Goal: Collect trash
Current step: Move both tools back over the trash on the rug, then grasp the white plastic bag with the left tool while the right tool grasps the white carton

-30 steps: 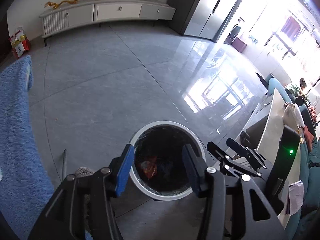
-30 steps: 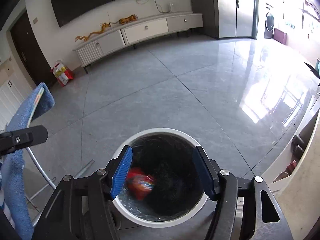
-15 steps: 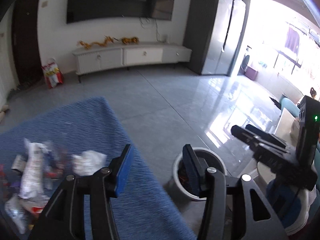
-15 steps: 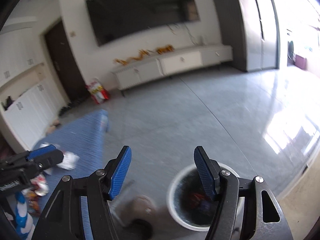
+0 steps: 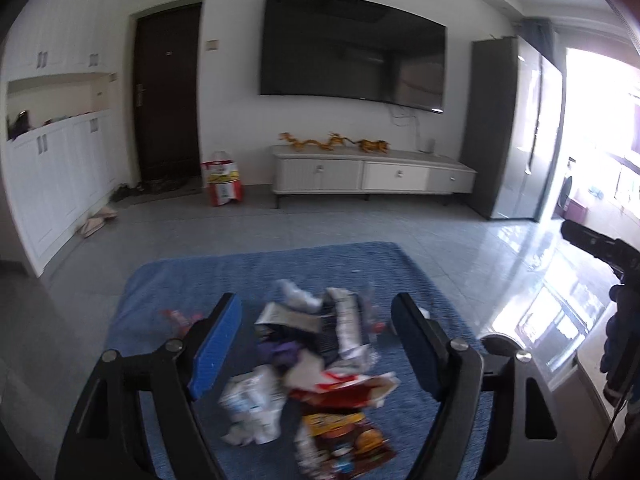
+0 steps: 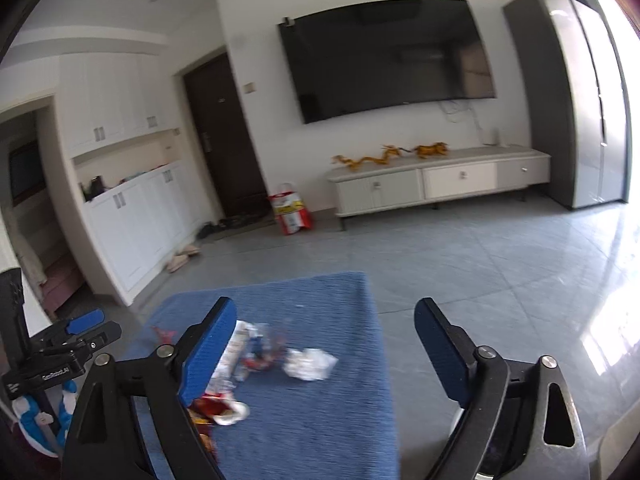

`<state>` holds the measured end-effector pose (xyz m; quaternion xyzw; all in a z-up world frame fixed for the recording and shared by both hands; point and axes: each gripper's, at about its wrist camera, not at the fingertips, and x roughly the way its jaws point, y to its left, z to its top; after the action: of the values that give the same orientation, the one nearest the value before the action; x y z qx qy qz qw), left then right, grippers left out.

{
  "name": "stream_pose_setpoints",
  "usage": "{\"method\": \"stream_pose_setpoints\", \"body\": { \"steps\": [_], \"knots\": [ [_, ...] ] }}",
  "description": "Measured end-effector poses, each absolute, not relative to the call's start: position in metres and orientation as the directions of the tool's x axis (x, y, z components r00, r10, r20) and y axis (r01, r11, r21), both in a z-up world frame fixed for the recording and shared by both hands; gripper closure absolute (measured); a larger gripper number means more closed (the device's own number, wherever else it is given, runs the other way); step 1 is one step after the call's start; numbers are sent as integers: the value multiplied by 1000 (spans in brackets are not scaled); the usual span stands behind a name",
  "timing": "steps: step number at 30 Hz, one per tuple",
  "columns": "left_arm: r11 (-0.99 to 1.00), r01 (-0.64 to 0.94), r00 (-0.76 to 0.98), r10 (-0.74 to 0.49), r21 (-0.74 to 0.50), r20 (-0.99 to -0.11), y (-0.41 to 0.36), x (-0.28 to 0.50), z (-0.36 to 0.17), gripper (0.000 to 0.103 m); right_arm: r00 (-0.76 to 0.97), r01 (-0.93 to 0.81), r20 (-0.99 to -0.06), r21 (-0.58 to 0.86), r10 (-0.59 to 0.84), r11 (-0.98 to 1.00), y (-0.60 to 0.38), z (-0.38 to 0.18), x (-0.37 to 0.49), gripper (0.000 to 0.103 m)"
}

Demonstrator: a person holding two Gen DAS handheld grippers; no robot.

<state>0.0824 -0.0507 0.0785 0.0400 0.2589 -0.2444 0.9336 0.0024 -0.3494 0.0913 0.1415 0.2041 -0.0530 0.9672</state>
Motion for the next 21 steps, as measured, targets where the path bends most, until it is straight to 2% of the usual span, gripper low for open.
{"method": "stream_pose_setpoints", "body": {
  "steps": [6,9,13,21],
  "knots": [
    [907,418,772,-386,-54,-505,12,91,65,26,905,99,-425,262,23,960,-307,93,25,9],
    [910,410,766,-380,-62,-518,24,98,50,26,886,97,-462,252,32,963,-286,82,47,9],
    [906,411,720,-388,-97,-575,32,117,16,26,841,93,-538,249,58,964,-271,53,74,9],
    [884,444,598,-416,-148,-685,14,150,-49,26,740,42,-644,333,194,942,-236,-7,130,11]
  ]
}}
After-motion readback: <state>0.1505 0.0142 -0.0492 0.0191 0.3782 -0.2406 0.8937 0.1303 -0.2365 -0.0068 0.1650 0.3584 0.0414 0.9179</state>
